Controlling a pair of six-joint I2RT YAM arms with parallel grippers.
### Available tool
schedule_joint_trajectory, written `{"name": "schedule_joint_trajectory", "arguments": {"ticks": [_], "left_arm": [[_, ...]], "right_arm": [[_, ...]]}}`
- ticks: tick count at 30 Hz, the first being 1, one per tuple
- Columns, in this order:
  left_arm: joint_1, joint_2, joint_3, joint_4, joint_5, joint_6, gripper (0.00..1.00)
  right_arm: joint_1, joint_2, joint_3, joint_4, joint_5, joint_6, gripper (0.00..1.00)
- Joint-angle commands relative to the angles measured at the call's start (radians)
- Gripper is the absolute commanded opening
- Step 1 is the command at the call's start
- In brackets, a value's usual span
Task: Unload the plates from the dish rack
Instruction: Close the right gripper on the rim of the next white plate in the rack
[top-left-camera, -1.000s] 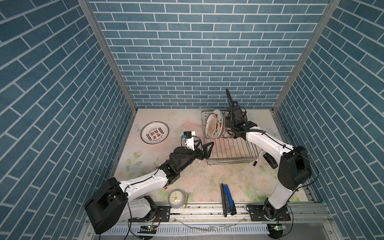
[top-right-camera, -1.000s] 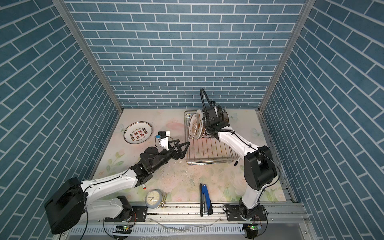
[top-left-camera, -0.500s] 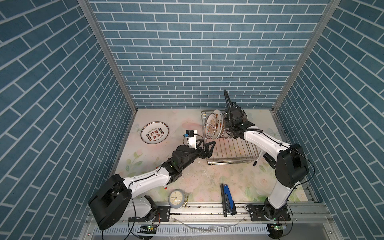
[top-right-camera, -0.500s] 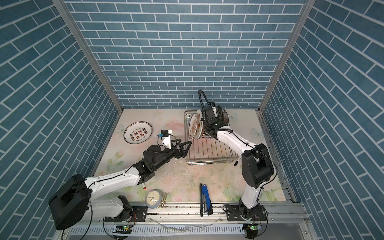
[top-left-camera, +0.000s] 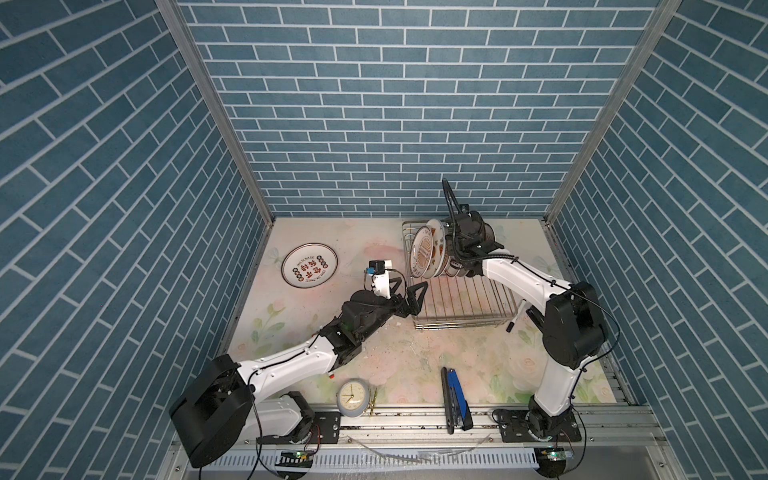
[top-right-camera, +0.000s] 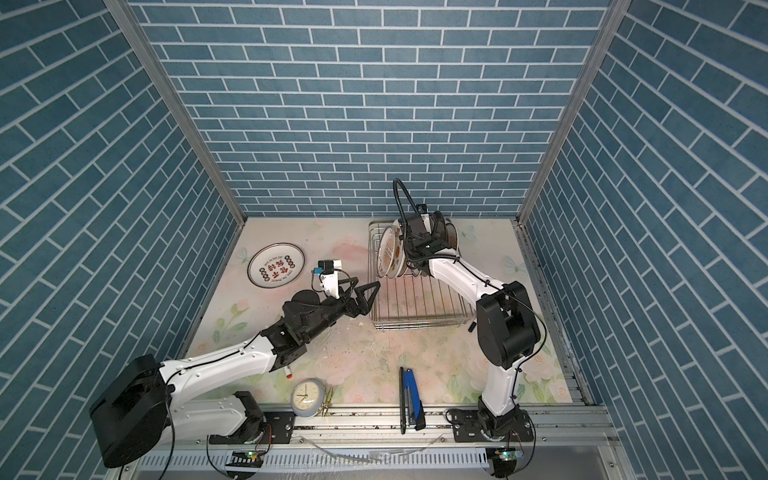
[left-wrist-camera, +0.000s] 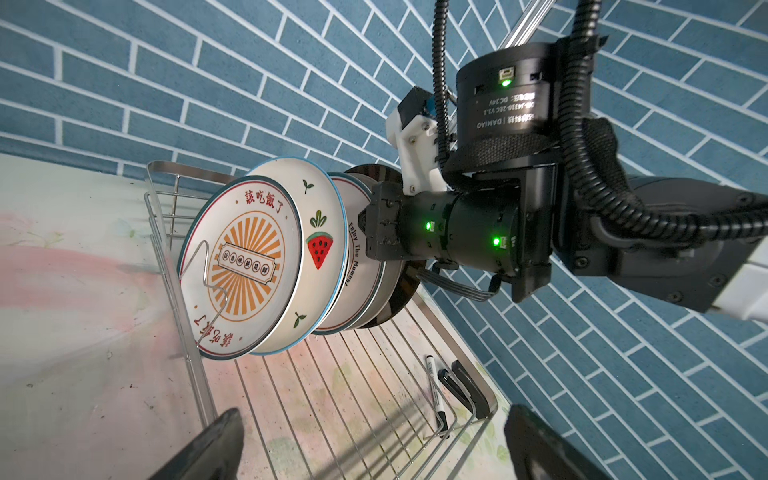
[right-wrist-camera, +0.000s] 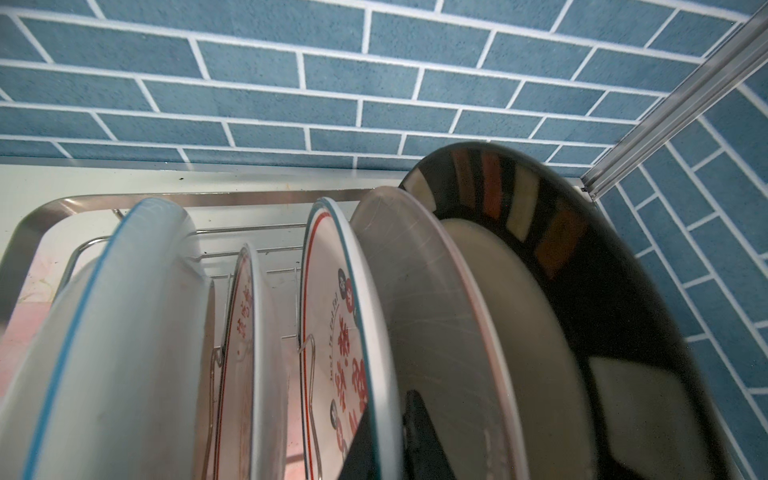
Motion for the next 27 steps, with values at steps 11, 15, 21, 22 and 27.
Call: {"name": "schedule_joint_trajectory", "arguments": {"ticks": [11, 15, 21, 22, 27], "left_arm": [[-0.004, -0.043, -0.018, -0.053, -0.099, 0.017, 1.00], [-0.004, -0.044, -0.020, -0.057, -0.111, 0.017, 1.00], [-0.004, -0.026, -0.008, -0.062, -0.099, 0.017, 1.00], [-0.004, -0.024, -0.007, -0.064, -0.095, 0.017, 1.00], [-0.004, -0.021, -0.007, -0.059, -0.092, 0.014, 1.00]], "right_arm": [[0.008, 0.029, 0.024, 0.015, 0.014, 0.039, 0.11], [0.007, 0.026, 0.022, 0.026, 0.022, 0.042, 0.09], [0.022, 0.022, 0.035, 0.026, 0.062, 0.018, 0.06], [0.030, 0.022, 0.040, 0.025, 0.087, 0.004, 0.06], [0.047, 0.016, 0.050, 0.024, 0.158, -0.024, 0.04]]}}
